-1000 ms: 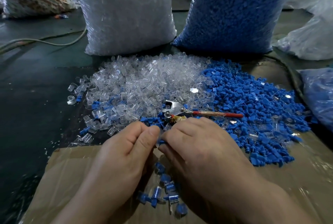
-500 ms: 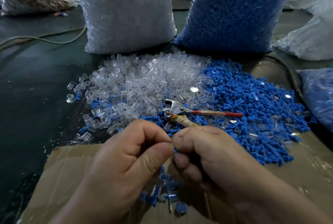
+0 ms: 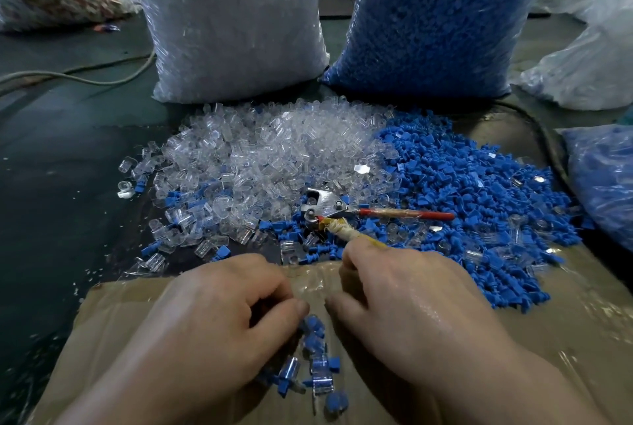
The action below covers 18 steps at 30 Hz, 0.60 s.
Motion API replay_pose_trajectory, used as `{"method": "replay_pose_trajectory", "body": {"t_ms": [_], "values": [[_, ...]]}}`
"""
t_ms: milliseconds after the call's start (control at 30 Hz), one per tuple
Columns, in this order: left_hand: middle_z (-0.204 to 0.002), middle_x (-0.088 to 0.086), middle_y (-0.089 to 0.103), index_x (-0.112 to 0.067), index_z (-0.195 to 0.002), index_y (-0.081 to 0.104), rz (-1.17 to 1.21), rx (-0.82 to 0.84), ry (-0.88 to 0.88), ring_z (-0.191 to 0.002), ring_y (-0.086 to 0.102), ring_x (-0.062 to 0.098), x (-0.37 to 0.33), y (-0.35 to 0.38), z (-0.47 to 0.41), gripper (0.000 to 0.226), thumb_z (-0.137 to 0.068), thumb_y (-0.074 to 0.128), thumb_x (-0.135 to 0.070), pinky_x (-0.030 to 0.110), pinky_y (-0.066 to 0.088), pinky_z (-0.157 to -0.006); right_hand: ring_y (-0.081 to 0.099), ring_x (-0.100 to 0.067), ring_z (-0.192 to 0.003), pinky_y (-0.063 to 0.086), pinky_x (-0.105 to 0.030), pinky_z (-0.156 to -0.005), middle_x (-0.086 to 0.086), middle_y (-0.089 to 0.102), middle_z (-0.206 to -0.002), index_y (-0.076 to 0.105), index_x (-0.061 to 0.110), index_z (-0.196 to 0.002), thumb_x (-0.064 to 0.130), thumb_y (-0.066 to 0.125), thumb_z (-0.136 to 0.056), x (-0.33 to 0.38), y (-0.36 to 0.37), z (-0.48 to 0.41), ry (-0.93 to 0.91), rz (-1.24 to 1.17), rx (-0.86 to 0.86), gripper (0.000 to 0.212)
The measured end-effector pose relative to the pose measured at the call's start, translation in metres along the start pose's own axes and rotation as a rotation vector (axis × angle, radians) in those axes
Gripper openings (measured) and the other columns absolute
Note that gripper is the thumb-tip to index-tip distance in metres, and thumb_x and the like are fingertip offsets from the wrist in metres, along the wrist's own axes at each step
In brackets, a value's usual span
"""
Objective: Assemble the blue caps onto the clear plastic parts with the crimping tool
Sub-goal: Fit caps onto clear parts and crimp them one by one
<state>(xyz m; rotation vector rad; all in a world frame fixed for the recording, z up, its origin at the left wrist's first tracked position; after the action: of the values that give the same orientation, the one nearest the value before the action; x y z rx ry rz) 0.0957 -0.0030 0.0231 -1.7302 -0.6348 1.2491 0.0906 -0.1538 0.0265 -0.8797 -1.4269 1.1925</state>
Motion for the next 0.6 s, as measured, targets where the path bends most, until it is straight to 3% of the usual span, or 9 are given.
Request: {"method": "replay_pose_trajectory", "body": {"t_ms": [100, 233, 433, 600], "values": [[-0.096, -0.033, 0.057, -0.049, -0.093, 0.057, 0.016, -0.094, -0.087, -0.083, 0.058, -0.009, 0.008, -0.008, -0.002, 0.029, -0.077, 0.049, -0.072, 0.016, 0.042, -0.057, 0.056, -0.019, -0.074, 0.034, -0.032, -0.052, 0.013, 0.06, -0.093, 0.037, 0.038, -0.109, 0.069, 0.042, -0.086, 0.001, -0.001, -0.007, 0.003, 0.042, -0.052, 0.04], [-0.11, -0.032, 0.048, -0.053, -0.131, 0.048, -0.134, -0.084, -0.116, -0.099, 0.052, -0.004, 0.007, 0.001, -0.006, 0.059, -0.076, 0.043, -0.072, 0.023, 0.043, -0.079, 0.061, -0.023, -0.087, 0.031, -0.035, -0.055, 0.011, 0.059, -0.105, 0.038, 0.037, -0.116, 0.064, 0.039, -0.091, 0.007, -0.002, -0.018, -0.035, 0.058, -0.061, 0.036], [-0.102, -0.024, 0.056, -0.047, -0.112, 0.06, -0.104, -0.051, -0.109, -0.098, 0.053, 0.001, 0.003, 0.004, -0.008, 0.034, -0.082, 0.05, -0.06, 0.023, 0.043, -0.08, 0.058, -0.024, -0.083, 0.041, -0.036, -0.059, 0.005, 0.053, -0.097, 0.047, 0.033, -0.111, 0.051, 0.035, -0.099, 0.02, 0.007, -0.023, -0.136, 0.046, -0.001, 0.025], [-0.093, -0.028, 0.053, -0.045, -0.099, 0.055, -0.081, -0.073, -0.106, -0.089, 0.048, -0.005, 0.005, 0.004, -0.007, 0.026, -0.08, 0.046, -0.061, 0.009, 0.032, -0.069, 0.052, -0.018, -0.074, 0.039, -0.035, -0.058, 0.01, 0.051, -0.087, 0.039, 0.033, -0.094, 0.047, 0.04, -0.098, 0.02, 0.007, -0.023, -0.148, -0.014, -0.035, 0.014]]}}
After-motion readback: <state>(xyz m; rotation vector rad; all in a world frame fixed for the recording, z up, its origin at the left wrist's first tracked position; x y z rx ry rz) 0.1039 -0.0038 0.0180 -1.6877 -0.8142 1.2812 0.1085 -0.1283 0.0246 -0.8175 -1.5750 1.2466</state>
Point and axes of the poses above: each hand's wrist, its own z-axis away from the middle knuckle, its own y-axis out of the palm, x = y × z, the point moved 9 cm from there along -z, towards the middle knuckle
